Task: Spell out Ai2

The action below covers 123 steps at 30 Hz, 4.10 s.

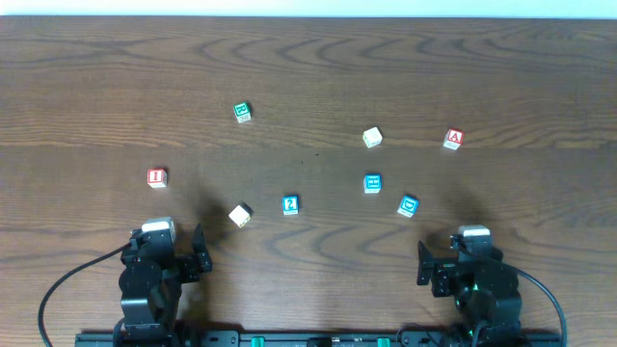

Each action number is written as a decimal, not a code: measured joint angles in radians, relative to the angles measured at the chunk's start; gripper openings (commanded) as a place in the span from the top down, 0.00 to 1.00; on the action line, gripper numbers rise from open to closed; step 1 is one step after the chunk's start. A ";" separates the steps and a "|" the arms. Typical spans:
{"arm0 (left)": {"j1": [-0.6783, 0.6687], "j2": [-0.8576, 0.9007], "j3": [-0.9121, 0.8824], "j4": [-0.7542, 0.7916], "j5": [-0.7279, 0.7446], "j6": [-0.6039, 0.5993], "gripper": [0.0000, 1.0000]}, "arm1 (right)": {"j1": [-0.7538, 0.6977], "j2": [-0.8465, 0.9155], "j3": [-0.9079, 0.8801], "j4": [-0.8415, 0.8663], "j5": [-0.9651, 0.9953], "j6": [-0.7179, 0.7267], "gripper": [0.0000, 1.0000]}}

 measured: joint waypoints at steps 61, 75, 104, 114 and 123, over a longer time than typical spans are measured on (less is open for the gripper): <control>0.000 0.000 0.000 0.000 0.000 0.000 0.05 | 0.000 0.000 0.000 0.000 0.000 0.000 0.01; 0.000 0.003 0.000 0.001 0.090 -0.025 0.05 | 0.000 0.000 0.000 0.000 0.000 0.000 0.01; 0.068 1.318 0.740 -0.119 -0.101 -0.019 0.05 | 0.000 -0.001 0.000 0.001 0.000 0.000 0.01; 0.317 1.373 0.741 0.043 0.120 -0.018 0.05 | 0.000 -0.001 0.000 0.000 -0.001 0.000 0.01; 0.292 1.426 0.742 0.173 0.179 0.116 0.04 | 0.000 -0.001 0.000 0.001 -0.001 0.000 0.01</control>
